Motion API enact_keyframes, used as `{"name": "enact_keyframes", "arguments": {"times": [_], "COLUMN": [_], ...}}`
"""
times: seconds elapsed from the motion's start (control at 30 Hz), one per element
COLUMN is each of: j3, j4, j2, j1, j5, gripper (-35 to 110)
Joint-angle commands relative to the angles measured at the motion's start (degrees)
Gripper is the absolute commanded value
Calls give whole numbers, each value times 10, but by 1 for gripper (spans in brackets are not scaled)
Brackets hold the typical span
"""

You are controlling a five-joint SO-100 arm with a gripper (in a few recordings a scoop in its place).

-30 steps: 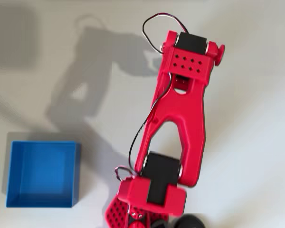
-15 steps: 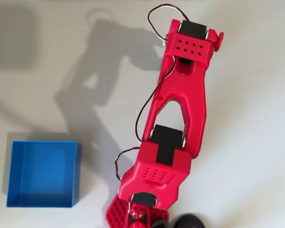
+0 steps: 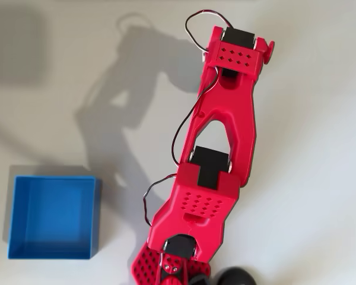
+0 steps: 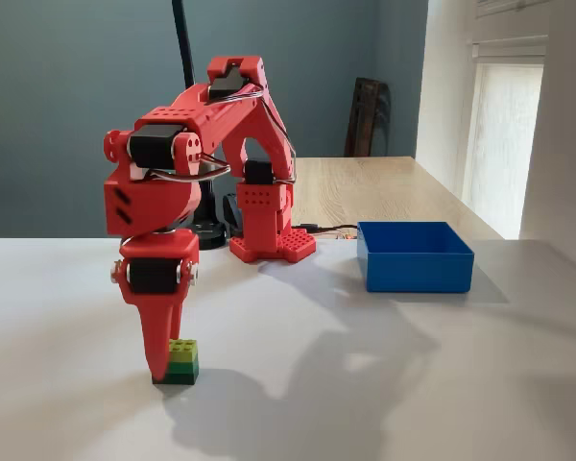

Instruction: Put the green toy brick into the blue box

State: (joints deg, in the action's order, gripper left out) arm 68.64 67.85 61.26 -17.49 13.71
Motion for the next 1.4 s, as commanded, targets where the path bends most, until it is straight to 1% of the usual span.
{"name": "enact_keyframes", "arguments": {"times": [0.0, 0.1, 0.4, 0.8, 1.0, 1.07, 1.2, 1.37], "j3": [-18, -18, -19, -30, -41, -80, -119, -101], "j4": [10, 10, 10, 15, 55, 91, 127, 141], "j2": [23, 21, 21, 30, 34, 40, 94, 182], "j1": [-5, -4, 0, 5, 27, 32, 72, 120], "j5": [6, 3, -6, 7, 3, -10, -24, -31], "gripper": [15, 13, 0, 0, 0, 0, 0, 0]}}
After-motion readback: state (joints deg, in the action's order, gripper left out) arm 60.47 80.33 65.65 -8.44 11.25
